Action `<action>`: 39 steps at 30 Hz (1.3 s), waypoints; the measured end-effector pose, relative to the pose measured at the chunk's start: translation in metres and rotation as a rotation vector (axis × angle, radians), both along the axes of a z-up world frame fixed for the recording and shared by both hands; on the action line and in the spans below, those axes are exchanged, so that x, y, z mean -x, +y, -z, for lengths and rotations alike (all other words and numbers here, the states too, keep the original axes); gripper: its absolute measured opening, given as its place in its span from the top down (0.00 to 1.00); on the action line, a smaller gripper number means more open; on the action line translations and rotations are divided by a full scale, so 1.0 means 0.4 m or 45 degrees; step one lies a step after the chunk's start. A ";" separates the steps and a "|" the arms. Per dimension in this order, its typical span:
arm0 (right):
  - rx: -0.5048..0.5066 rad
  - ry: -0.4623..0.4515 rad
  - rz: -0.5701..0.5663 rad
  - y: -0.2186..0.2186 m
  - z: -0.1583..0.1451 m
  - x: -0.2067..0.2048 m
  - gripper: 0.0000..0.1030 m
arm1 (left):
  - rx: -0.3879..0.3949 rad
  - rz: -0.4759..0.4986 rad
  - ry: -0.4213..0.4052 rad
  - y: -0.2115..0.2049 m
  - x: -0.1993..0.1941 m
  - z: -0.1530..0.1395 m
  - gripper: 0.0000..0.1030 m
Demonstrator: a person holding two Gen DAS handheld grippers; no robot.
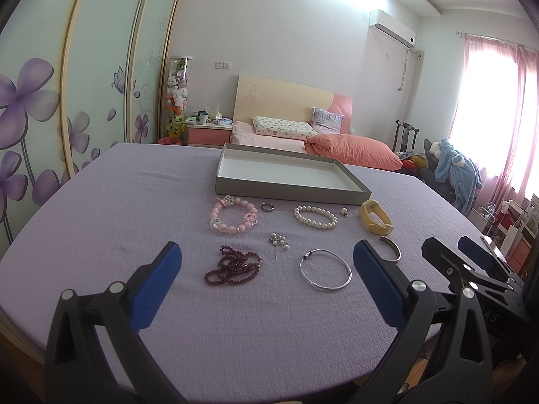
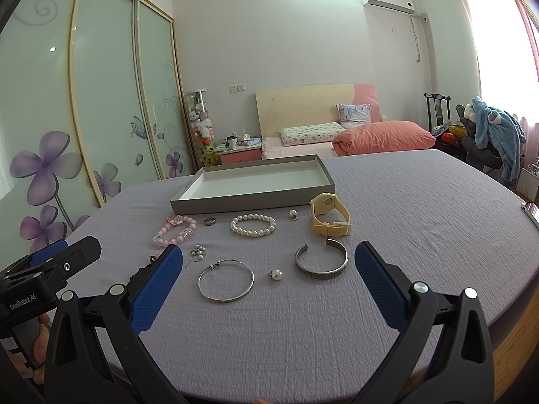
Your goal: Organize jewelry
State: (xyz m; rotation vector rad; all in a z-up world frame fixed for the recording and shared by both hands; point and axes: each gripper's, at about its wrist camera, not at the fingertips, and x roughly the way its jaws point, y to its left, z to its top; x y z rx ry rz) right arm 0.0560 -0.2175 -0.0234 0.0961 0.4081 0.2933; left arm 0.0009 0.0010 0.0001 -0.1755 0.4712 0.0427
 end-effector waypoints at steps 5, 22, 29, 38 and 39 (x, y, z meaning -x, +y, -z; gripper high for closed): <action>0.000 0.001 0.000 0.000 0.001 0.000 0.01 | 0.000 0.000 0.001 0.000 0.000 0.000 0.02; 0.001 0.003 0.000 0.000 0.002 -0.002 0.01 | 0.003 -0.002 0.003 0.008 -0.002 0.018 0.02; 0.000 0.004 0.001 -0.001 0.001 -0.002 0.01 | 0.004 -0.002 0.004 0.008 -0.002 0.017 0.02; 0.000 0.009 0.003 -0.003 -0.002 -0.003 0.01 | 0.004 0.000 0.007 0.012 -0.006 0.019 0.02; 0.002 0.013 0.005 -0.004 -0.001 -0.004 0.01 | 0.005 0.000 0.009 0.012 -0.006 0.014 0.02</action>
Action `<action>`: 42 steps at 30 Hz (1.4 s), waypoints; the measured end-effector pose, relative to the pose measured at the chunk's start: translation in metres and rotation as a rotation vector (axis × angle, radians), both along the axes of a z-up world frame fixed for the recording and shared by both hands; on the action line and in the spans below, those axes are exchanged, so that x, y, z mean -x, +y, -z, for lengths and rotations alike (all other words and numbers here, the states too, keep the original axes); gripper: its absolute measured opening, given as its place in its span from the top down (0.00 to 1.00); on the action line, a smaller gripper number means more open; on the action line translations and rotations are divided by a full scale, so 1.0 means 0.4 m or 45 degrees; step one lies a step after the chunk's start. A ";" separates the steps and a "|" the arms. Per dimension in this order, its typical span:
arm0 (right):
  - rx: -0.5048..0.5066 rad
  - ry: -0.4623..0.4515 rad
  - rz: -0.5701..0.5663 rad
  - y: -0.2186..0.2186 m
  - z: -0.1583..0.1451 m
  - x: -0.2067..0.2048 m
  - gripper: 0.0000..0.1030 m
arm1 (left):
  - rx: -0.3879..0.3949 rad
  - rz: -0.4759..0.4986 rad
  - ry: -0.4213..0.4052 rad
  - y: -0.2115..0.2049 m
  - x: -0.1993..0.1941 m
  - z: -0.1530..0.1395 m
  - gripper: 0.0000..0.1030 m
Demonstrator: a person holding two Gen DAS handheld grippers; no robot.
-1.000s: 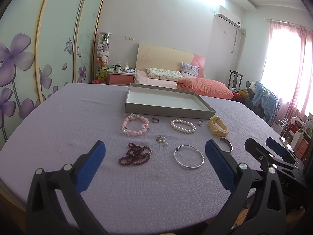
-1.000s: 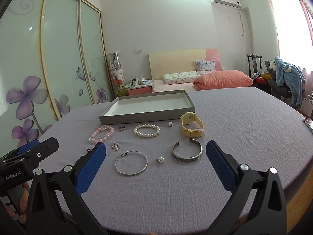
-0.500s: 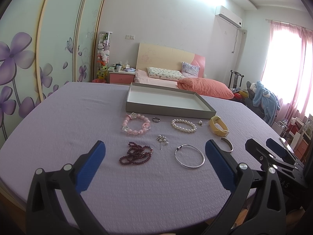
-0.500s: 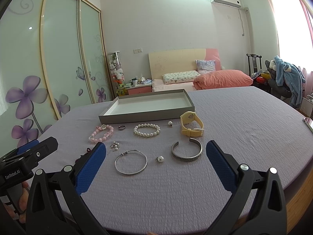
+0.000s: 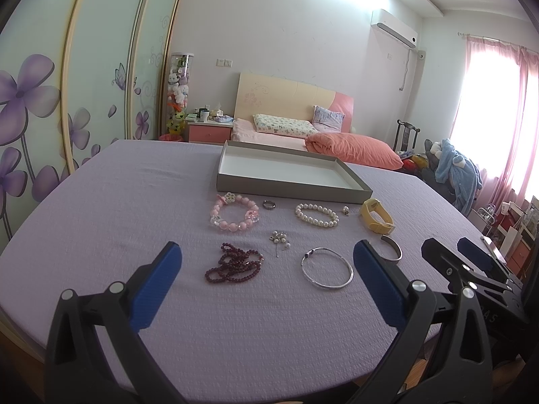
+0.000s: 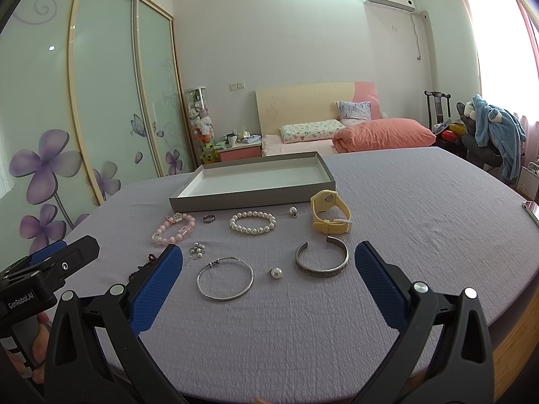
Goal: Organize jewelry
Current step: 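Grasp the silver cuff with the right tool while the left tool approaches the red necklace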
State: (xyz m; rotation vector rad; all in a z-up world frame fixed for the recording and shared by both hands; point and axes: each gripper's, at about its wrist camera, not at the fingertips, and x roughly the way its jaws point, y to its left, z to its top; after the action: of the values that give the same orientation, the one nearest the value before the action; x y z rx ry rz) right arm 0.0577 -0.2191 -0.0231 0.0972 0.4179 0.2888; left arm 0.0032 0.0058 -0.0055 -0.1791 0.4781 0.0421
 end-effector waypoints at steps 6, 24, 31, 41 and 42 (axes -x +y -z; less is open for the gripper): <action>-0.006 0.061 0.036 -0.030 0.029 -0.035 0.01 | -0.001 -0.026 0.038 0.001 -0.009 0.026 0.02; 0.175 0.479 0.175 -0.031 0.131 -0.224 0.01 | 0.053 -0.091 0.237 0.078 -0.094 0.113 0.02; 0.199 0.583 0.196 -0.022 0.146 -0.263 0.08 | 0.067 -0.098 0.268 0.095 -0.113 0.131 0.02; 0.245 0.594 0.181 0.006 0.135 -0.280 0.23 | 0.102 -0.074 0.302 0.113 -0.137 0.150 0.02; 0.242 0.595 0.178 0.005 0.134 -0.283 0.25 | 0.105 -0.067 0.303 0.114 -0.138 0.150 0.02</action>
State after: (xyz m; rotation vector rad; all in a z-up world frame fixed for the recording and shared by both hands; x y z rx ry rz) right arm 0.1709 -0.2171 -0.0768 0.0056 0.8960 0.0842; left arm 0.0583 0.0512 -0.0656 -0.2695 0.7126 0.0959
